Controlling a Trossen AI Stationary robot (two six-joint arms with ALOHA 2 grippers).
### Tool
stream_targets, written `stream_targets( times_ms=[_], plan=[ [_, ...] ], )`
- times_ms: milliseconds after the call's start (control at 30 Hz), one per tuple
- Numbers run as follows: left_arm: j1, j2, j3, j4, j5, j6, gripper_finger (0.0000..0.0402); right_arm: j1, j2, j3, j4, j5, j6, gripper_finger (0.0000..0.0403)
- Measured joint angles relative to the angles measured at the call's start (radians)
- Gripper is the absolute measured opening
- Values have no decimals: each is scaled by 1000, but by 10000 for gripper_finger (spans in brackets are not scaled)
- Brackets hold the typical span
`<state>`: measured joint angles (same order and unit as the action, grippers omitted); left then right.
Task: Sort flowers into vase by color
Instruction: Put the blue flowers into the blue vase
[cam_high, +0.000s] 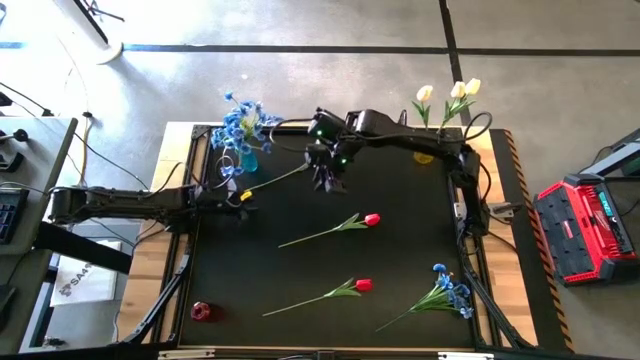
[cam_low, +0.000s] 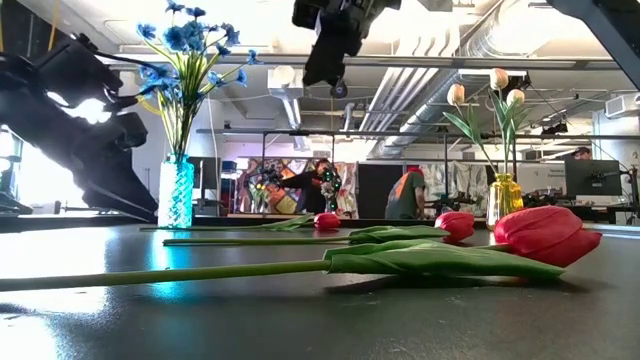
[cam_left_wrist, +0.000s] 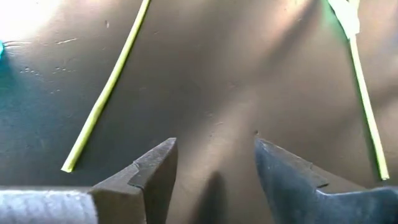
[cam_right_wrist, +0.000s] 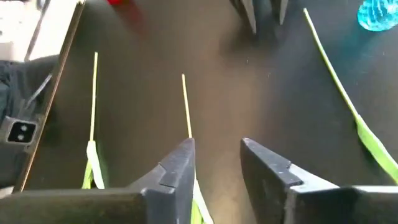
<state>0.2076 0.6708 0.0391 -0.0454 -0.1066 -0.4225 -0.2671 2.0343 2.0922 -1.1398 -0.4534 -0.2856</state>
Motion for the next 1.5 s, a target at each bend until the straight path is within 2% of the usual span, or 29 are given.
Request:
stream_targets(
  times_ms=[233, 467, 600, 800, 933, 1067, 1167, 1267, 1500],
  plan=[
    [-53, 0, 0, 36, -27, -20, 153, 14, -74, 0, 7, 53, 5, 11],
    [-92, 0, 0, 121, -38, -29, 104, 25, -241, -43, 34, 141, 45, 7],
    [-117, 0, 0, 156, -38, -29, 75, 46, -370, -189, 121, 194, 97, 3],
    [-179, 0, 0, 214, -37, -31, 46, 98, -604, -559, 386, 284, 239, 1],
    [-231, 0, 0, 240, -37, -38, 42, 149, -745, -810, 553, 402, 391, 0],
    [-274, 1, 0, 248, -37, -45, 42, 224, -824, -1009, 633, 537, 595, 0],
    [-308, 11, 0, 267, -38, -46, 42, 287, -841, -1107, 640, 618, 762, 0],
    [-343, 36, 0, 295, -49, -46, 42, 355, -841, -1175, 640, 655, 907, 0],
    [-467, 127, 0, 367, -95, -78, 42, 539, -838, -1240, 648, 763, 1184, 0]
  ],
)
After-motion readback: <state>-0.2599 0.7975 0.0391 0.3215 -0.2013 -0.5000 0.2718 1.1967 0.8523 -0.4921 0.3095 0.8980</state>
